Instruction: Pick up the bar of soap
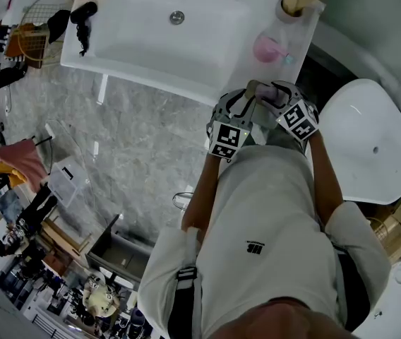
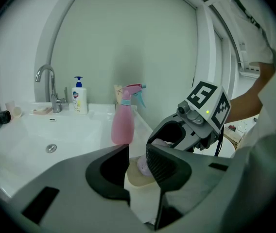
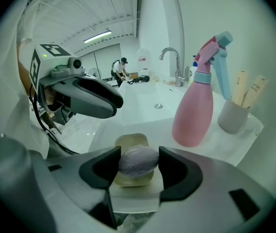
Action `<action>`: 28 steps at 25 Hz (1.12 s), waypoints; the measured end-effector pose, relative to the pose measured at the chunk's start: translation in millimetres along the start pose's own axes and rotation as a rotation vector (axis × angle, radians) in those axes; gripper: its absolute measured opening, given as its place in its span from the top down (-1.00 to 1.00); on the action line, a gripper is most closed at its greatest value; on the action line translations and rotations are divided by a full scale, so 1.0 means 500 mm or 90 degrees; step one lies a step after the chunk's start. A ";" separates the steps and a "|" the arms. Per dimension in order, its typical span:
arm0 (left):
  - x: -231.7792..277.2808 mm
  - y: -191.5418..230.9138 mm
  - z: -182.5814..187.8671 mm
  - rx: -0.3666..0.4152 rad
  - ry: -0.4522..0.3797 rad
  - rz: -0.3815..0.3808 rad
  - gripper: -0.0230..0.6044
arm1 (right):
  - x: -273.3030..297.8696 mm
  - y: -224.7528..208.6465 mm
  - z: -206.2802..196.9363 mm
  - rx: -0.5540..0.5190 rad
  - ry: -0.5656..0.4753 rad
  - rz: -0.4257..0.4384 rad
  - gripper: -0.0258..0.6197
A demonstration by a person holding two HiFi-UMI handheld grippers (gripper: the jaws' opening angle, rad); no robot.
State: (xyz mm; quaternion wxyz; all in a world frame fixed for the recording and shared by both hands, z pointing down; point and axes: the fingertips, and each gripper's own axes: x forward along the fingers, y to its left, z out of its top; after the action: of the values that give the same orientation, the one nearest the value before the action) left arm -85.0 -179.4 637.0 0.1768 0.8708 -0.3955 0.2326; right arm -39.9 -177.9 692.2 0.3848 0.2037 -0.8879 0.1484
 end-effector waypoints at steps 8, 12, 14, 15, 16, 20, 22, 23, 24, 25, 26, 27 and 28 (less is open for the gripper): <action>-0.002 -0.002 0.013 0.001 -0.008 0.000 0.53 | -0.015 0.001 0.013 0.011 -0.019 0.002 0.13; -0.001 -0.002 0.008 -0.001 -0.004 0.002 0.53 | -0.020 -0.001 0.017 0.017 -0.029 0.002 0.13; -0.001 0.000 0.007 -0.003 -0.005 0.003 0.53 | -0.024 -0.001 0.021 0.020 -0.035 0.002 0.13; -0.002 0.000 0.007 -0.004 -0.006 0.004 0.53 | -0.026 -0.001 0.023 0.020 -0.037 0.001 0.13; -0.002 0.000 0.007 -0.004 -0.006 0.005 0.53 | -0.028 -0.001 0.025 0.019 -0.039 0.001 0.13; -0.001 0.002 0.013 -0.002 -0.010 0.007 0.53 | -0.037 -0.003 0.034 0.014 -0.047 -0.002 0.13; 0.000 0.003 0.016 -0.002 -0.013 0.008 0.53 | -0.043 -0.006 0.043 0.012 -0.054 -0.005 0.13; 0.000 0.004 0.018 -0.002 -0.014 0.008 0.53 | -0.047 -0.007 0.048 0.011 -0.058 -0.007 0.13; -0.001 0.005 0.019 -0.002 -0.015 0.009 0.53 | -0.051 -0.008 0.054 0.011 -0.062 -0.009 0.13; -0.002 0.006 0.022 -0.001 -0.017 0.010 0.53 | -0.055 -0.009 0.060 0.010 -0.066 -0.011 0.14; -0.003 0.007 0.024 -0.001 -0.018 0.011 0.53 | -0.060 -0.011 0.065 0.008 -0.070 -0.013 0.14; -0.004 0.008 0.027 0.000 -0.020 0.012 0.53 | -0.065 -0.012 0.071 0.006 -0.074 -0.016 0.14; -0.005 0.008 0.030 0.000 -0.022 0.013 0.53 | -0.071 -0.014 0.077 0.004 -0.078 -0.018 0.14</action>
State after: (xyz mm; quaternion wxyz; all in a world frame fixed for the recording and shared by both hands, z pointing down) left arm -85.7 -188.1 623.6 0.1675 0.8706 -0.4074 0.2191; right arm -38.5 -191.2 641.3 0.3314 0.2263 -0.9062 0.1330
